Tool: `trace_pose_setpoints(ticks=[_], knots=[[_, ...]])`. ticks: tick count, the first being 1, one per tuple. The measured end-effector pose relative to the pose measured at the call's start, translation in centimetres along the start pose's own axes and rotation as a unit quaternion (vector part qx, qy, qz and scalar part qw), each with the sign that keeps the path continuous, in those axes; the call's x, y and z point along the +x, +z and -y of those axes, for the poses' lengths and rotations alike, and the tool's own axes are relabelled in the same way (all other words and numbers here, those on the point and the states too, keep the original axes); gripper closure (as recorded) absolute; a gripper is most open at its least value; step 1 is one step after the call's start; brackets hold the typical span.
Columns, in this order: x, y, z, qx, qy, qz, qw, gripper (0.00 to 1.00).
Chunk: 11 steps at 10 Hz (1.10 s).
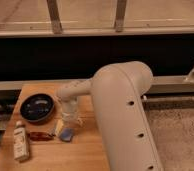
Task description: Wipe the white sponge on the table
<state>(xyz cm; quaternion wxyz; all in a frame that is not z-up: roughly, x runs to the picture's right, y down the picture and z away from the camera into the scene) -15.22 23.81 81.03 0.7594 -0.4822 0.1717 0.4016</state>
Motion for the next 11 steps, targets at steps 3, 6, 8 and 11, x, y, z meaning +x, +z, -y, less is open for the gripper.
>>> trace_pose_setpoints(ticks=[3,6,8,11], knots=[[0.1,0.2,-0.3,-0.001,0.0,-0.001,1.0,0.38],[0.4,0.2,-0.1,0.001,0.004,-0.004,1.0,0.71],[0.4,0.1,-0.3,0.004,0.0,0.001,1.0,0.89],[1.5,-1.2,-0.2,0.017,0.012,0.013,0.9997,1.0]])
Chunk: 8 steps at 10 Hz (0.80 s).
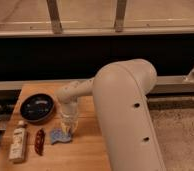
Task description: Wipe the white sponge on the table
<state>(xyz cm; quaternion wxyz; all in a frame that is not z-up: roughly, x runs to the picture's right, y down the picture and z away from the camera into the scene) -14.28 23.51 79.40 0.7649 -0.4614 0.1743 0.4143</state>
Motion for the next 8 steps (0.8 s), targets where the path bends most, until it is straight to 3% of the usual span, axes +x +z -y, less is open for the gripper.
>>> trace_pose_setpoints(ticks=[4,6,8], knots=[[1.1,-1.5,2.2,0.0,0.029,0.019,0.9994,1.0],[2.1,-1.3,4.3,-0.004,0.056,0.017,0.9983,1.0],[3.9,-1.0,7.4,-0.011,0.101,0.015,0.9947,1.0]])
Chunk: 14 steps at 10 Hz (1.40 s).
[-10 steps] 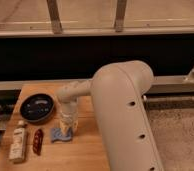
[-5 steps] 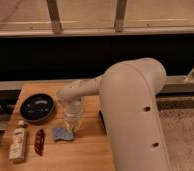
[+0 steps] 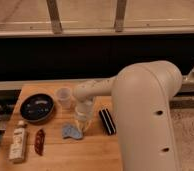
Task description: Wipe the white sponge on the table
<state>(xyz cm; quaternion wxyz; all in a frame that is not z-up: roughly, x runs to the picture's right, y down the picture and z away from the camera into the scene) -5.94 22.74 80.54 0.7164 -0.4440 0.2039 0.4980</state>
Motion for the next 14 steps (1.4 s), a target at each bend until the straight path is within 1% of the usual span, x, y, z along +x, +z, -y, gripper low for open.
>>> trace_pose_setpoints(ticks=[2,3,4,6,8,9,10,11,13,14], knots=[[-0.3,-0.8,2.9,0.002,0.029,-0.002,0.9996,1.0],[-1.3,-1.7,3.8,0.008,0.037,-0.004,0.9993,1.0],[-2.2,-2.5,4.3,0.015,0.04,-0.004,0.9991,1.0],[-5.2,-4.4,4.1,0.033,0.04,-0.006,0.9986,1.0],[-7.7,-4.7,3.0,0.042,0.029,-0.012,0.9986,1.0],[-8.9,-4.5,2.1,0.046,0.017,-0.018,0.9986,1.0],[-9.8,-4.0,0.6,0.052,0.001,-0.025,0.9983,1.0],[-10.0,-3.6,-0.8,0.054,-0.012,-0.028,0.9981,1.0],[-8.2,-2.8,-3.2,0.062,-0.033,-0.04,0.9968,1.0],[-6.6,-2.4,-4.6,0.069,-0.043,-0.048,0.9955,1.0]])
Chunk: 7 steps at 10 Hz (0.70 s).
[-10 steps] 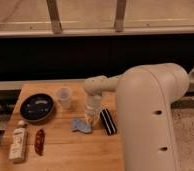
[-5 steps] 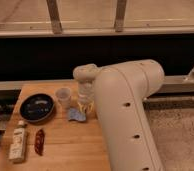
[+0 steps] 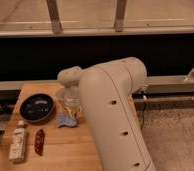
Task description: Wipe the white sponge on the table
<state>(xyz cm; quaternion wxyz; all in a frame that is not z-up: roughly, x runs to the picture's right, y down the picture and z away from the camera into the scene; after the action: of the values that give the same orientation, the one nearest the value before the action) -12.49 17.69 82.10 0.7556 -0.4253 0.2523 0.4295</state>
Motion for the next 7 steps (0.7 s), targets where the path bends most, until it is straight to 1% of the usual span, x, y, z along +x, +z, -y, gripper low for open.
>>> trace_pose_setpoints(ticks=[1,2,3,4,5,7], knots=[[1.3,0.3,-0.9,0.006,-0.004,-0.006,1.0,1.0],[3.5,0.9,-1.5,0.009,-0.004,-0.011,0.9999,1.0],[5.1,1.6,-1.2,0.007,0.006,-0.015,0.9998,1.0],[6.4,2.1,-0.6,0.003,0.016,-0.018,0.9997,1.0],[7.7,2.7,0.4,-0.004,0.031,-0.019,0.9993,1.0],[8.8,3.0,3.1,-0.018,0.064,-0.019,0.9976,1.0]])
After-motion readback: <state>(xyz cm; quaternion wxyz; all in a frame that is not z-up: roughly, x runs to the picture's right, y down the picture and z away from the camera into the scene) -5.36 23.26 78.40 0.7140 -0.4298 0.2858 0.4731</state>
